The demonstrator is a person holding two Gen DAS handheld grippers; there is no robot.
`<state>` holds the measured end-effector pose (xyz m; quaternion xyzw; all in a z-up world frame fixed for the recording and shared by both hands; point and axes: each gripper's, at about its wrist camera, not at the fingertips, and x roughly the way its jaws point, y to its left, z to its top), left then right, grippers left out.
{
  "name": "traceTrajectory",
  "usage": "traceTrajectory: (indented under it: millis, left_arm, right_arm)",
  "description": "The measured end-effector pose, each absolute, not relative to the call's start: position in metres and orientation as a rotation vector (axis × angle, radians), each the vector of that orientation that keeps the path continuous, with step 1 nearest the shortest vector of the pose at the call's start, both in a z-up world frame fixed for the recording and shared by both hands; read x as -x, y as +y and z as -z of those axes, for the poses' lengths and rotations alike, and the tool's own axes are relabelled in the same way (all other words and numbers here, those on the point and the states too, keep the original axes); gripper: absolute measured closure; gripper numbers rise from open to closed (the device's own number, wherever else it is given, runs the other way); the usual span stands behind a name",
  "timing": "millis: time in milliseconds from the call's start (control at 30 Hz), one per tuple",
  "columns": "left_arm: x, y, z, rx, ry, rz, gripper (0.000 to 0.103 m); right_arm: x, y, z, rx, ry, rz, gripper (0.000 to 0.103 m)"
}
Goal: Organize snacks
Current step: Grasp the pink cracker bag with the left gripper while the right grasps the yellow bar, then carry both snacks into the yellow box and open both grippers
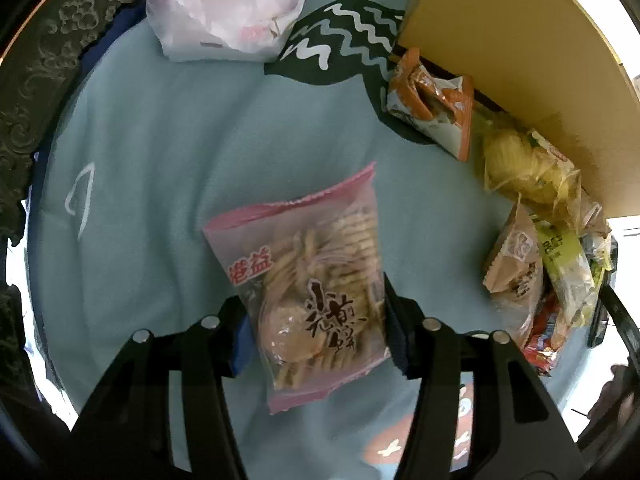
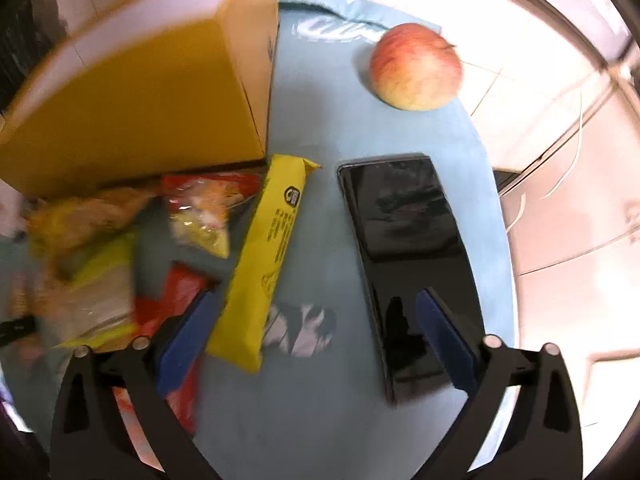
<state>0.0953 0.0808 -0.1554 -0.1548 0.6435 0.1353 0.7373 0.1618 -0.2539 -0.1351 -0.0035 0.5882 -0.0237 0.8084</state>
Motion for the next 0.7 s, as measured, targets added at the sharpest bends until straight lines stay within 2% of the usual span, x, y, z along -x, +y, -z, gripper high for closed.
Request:
traceTrajectory:
  millis: [67, 133, 167, 200, 267, 333, 467, 700]
  left_arm:
    - [-0.094, 0.076, 0.155, 0.321, 1.412, -0.303, 0.048]
    - [-0.091, 0.069, 0.156, 0.306, 1.413, -0.306, 0.048]
    - [-0.090, 0.068, 0.156, 0.301, 1.415, -0.307, 0.047]
    - [-0.090, 0.066, 0.156, 0.297, 1.417, -0.308, 0.047]
    - [-0.096, 0.055, 0.156, 0.288, 1.426, -0.312, 0.047]
    - [-0.099, 0.054, 0.155, 0.287, 1.430, -0.314, 0.047]
    - [-0.113, 0.059, 0.155, 0.325, 1.424, -0.291, 0.051]
    - [-0.098, 0.066, 0.145, 0.413, 1.403, -0.203, 0.052]
  right_arm:
    - [-0.168, -0.245, 0.141, 0.038, 1.257, 0.043, 0.021]
    - [-0.172, -0.233, 0.140, 0.118, 1.244, 0.062, 0.038]
    - [-0.174, -0.229, 0.142, 0.100, 1.264, 0.016, 0.062]
    - [-0.174, -0.227, 0.142, 0.081, 1.263, -0.011, 0.072]
    - [-0.172, -0.217, 0.142, 0.152, 1.257, -0.019, 0.077]
    - [-0.169, -0.216, 0.142, 0.162, 1.259, -0.027, 0.077]
    - [-0.158, -0.248, 0.140, -0.040, 1.327, -0.093, 0.083]
    - [-0.115, -0.289, 0.129, -0.287, 1.353, -0.184, 0.083]
